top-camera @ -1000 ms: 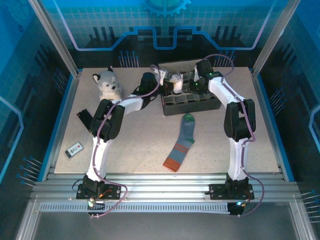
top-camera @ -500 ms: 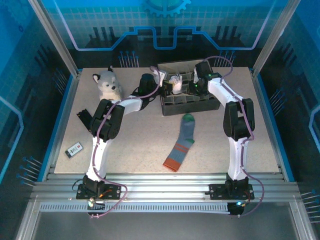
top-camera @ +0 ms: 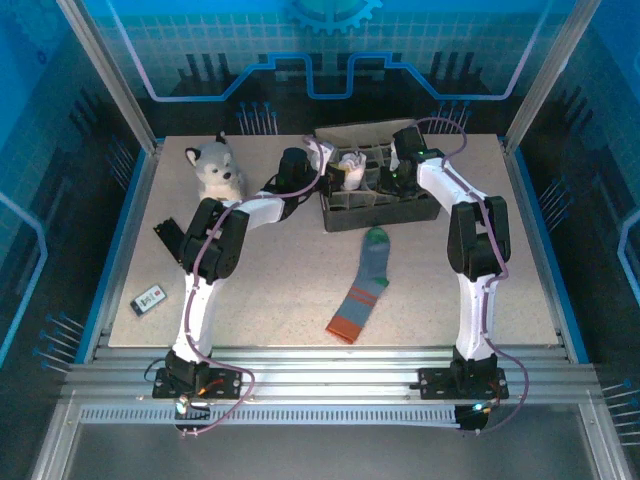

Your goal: Roll the socks

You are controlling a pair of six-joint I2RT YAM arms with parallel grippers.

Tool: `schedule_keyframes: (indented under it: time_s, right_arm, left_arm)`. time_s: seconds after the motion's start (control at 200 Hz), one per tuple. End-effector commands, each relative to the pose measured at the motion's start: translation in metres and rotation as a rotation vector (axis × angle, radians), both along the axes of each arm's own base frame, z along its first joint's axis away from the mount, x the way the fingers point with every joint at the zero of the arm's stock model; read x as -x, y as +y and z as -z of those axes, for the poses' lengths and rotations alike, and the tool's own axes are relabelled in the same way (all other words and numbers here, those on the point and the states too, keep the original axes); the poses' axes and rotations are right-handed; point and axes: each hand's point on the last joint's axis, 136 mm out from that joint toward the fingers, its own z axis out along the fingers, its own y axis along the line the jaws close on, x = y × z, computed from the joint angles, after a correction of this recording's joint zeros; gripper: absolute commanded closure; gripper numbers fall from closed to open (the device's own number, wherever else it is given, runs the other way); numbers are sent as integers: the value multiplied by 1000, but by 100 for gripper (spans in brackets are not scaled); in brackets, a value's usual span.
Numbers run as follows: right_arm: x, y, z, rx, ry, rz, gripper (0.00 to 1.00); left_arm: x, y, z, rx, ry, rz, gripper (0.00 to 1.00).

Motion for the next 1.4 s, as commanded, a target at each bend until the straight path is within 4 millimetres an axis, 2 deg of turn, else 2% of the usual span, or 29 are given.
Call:
schedule_keyframes:
  time_s: [0.0,0.07,0.21,0.4,0.495,0.64,0.73,0.84,0.931,1.031,1.126,1.256,1.396]
  right_arm:
    - [3,-9,14,10,35,10,80]
    - [2,-9,13,6,33,8,80]
    - [4,-8,14,5,36,8,80]
    - [4,-7,10,-1,28,9,80]
    - [2,-5,2,-18,12,12,80]
    - [-3,-1,-20,-59,-43,22,78]
    - [-7,2,-41,-85,-98,26,72]
    - [-9,3,-68,-101,-180,33,70]
    - [-9,4,-85,-113,-230,33,70]
    - [-10,4,-96,-120,-257,30,69]
    - [-11,8,-98,-134,-259,17,69]
    - [-14,21,-94,-152,-238,-23,70]
    - [-11,32,-97,-139,-244,-52,71]
  left_arm:
    - [16,-17,10,-113,9,76,100]
    - [20,-27,13,-137,7,104,100]
    - [21,-34,19,-143,23,120,100]
    - [19,-30,24,-179,65,108,100]
    - [26,-28,27,-192,96,119,94]
    - [34,-25,30,-186,109,113,93]
    - [34,-24,30,-191,115,105,92]
    - [33,-22,31,-198,127,93,85]
    - [34,-21,33,-200,130,89,77]
    - [36,-18,31,-198,113,78,71]
    - [38,-14,27,-199,95,63,66]
    - [42,-9,17,-187,76,49,64]
    - [42,0,-1,-134,69,25,63]
